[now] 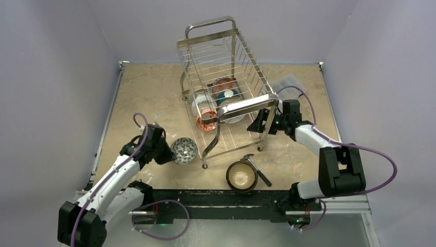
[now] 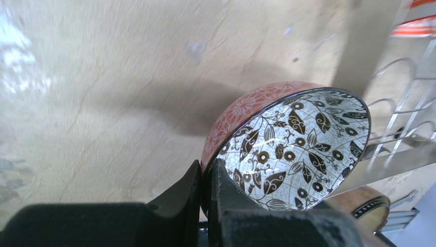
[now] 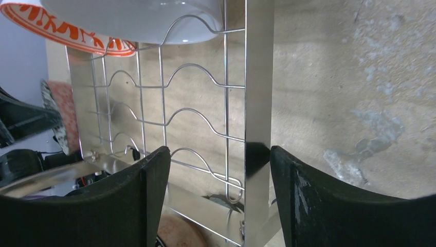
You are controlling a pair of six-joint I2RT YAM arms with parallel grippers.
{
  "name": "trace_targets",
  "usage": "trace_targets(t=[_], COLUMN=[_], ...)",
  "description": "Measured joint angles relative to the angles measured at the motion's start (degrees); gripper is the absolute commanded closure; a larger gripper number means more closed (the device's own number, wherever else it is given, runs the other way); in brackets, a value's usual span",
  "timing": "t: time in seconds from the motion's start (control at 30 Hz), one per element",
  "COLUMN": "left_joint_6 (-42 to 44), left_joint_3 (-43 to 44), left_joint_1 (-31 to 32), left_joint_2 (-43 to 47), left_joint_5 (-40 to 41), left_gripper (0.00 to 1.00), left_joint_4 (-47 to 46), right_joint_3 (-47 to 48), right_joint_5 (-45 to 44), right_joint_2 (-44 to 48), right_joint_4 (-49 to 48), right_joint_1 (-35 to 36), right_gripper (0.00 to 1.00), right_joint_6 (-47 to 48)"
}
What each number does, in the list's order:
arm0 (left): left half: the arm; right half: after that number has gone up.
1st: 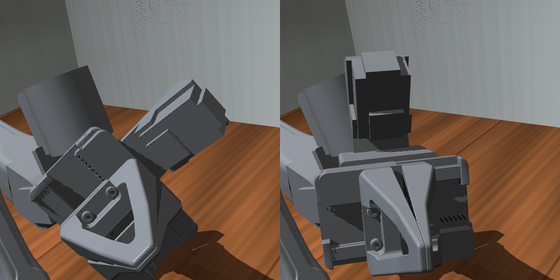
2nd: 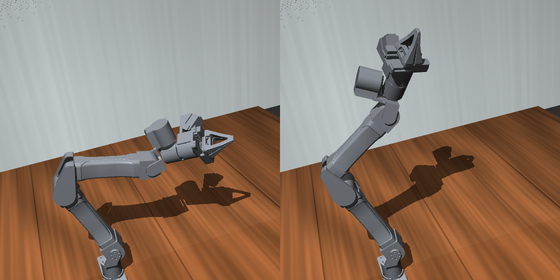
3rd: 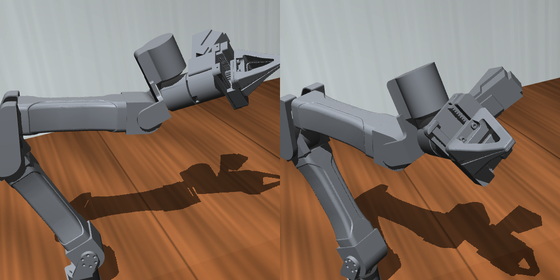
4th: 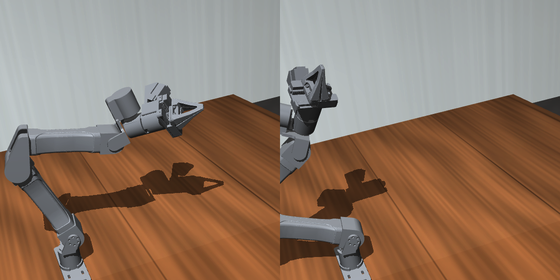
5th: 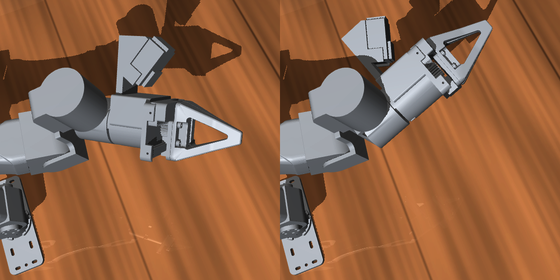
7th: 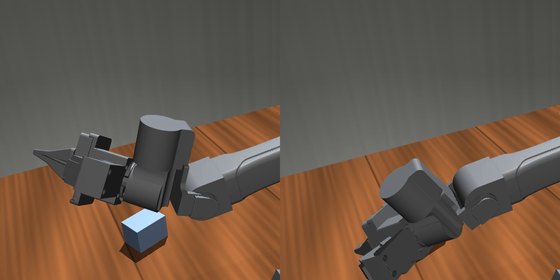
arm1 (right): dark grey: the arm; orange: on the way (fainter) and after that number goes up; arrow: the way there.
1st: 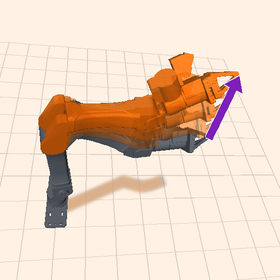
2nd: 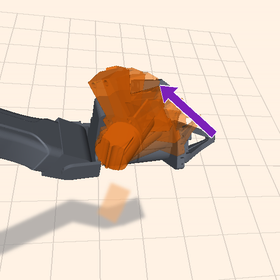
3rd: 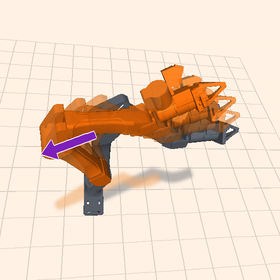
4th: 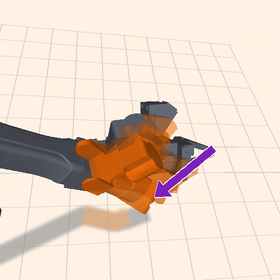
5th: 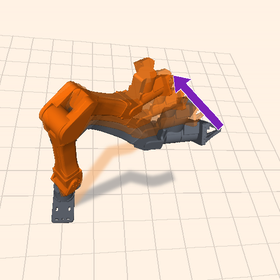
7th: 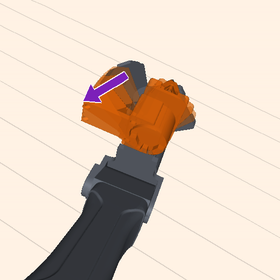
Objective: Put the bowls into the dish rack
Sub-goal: Adjust the dish rack at the center of the board.
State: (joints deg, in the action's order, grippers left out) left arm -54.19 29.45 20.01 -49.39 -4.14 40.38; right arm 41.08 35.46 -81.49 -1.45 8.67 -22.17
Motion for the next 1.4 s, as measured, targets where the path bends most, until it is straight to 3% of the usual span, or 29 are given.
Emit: trace_targets(t=[0.23,0.43,0.6,0.83,1.13,1.4], left_joint_6=[7.76,12.09,13.38,12.20,9.57,8.33], left_joint_3=[10.69,13.46,13.29,8.52,5.16,1.20], left_joint_1=[0.00,0.00,0.00,0.00,0.28,6.73], left_joint_2=[-3.69,-4.50,-4.02,-0.52,-1.14,-0.98], left_joint_5=[6.99,10.69,10.69,7.13,0.94,1.60], left_gripper=[1.00,1.00,1.00,1.00,1.00,1.00], left_joint_4=[0.52,-1.11,-6.80,-21.35,-33.70,-43.41], right_joint_3=[-4.52,-5.73,-2.47,2.51,-0.72,-1.25], right_joint_5=[1.73,1.84,0.48,-0.26,-0.28,-6.67], right_joint_2=[3.30,4.00,4.02,6.62,7.10,8.17], right_joint_4=[-2.54,-3.80,1.16,2.12,1.07,-0.24], right_joint_1=[0.11,1.14,2.03,2.21,2.97,8.87], right_gripper=[0.33,0.22,0.10,0.13,0.15,0.15], right_joint_6=[-2.32,-3.96,-2.84,-1.75,-2.32,-4.31])
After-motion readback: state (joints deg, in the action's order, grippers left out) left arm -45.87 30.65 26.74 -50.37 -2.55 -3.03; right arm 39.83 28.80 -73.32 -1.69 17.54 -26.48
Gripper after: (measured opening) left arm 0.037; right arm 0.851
